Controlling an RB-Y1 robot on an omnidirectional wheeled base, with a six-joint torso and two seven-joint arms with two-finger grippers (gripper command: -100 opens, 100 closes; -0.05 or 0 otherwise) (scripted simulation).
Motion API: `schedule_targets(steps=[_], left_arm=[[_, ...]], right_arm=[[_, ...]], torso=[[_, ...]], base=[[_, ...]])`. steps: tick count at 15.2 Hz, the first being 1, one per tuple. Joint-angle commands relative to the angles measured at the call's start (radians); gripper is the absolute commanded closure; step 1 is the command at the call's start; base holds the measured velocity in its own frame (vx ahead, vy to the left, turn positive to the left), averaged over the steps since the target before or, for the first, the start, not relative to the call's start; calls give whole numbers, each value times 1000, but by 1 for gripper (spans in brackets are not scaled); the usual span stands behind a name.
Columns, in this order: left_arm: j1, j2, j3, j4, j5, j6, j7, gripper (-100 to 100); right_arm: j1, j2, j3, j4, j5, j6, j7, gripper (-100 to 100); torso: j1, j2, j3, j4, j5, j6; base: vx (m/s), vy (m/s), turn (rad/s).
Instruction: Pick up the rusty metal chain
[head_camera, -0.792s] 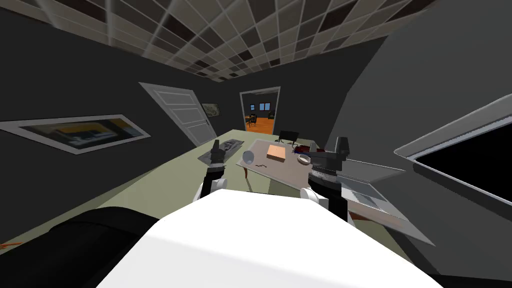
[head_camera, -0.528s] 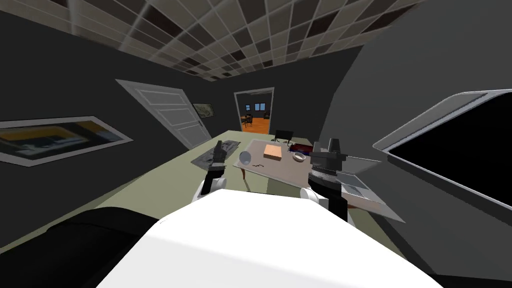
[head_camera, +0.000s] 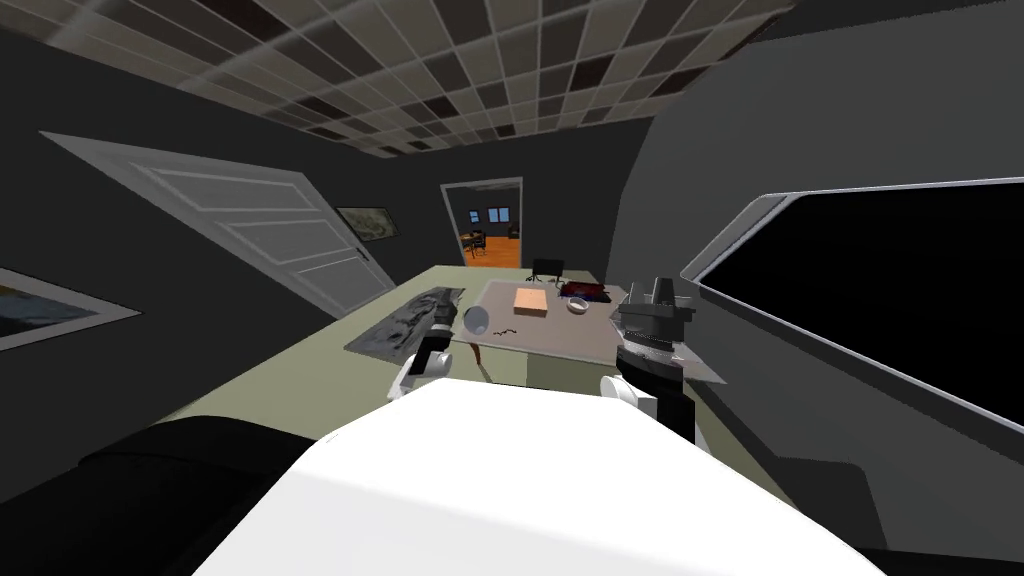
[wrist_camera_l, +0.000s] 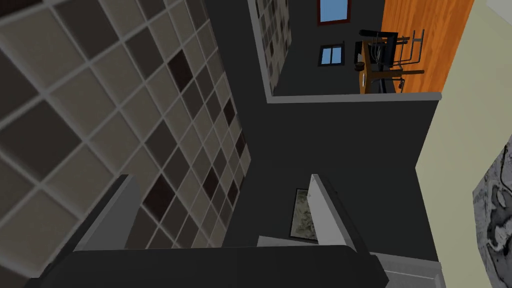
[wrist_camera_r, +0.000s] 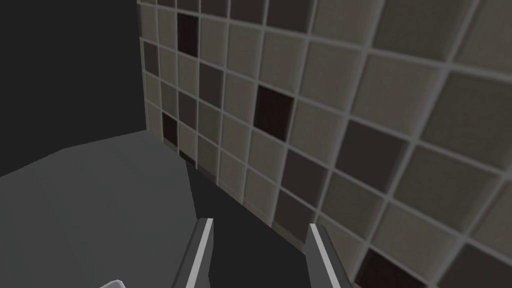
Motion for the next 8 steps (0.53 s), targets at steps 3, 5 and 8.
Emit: schedule_targets(steps=[3,5,8], left_arm=[[-35,30,26,73,11,72,43,-100],[-55,40,37,116,14,111,63,-100],[-95,60,62,189,21,175,106,-100]], right_arm=[[0,0,0,0,0,0,0,0],[0,0,0,0,0,0,0,0],[0,0,0,0,0,0,0,0]], torso=[[0,0,0,0,0,0],[0,0,0,0,0,0],[1,0,0,0,0,0]], base=[[0,-2,-291],[1,2,-332],[2,3,-363]])
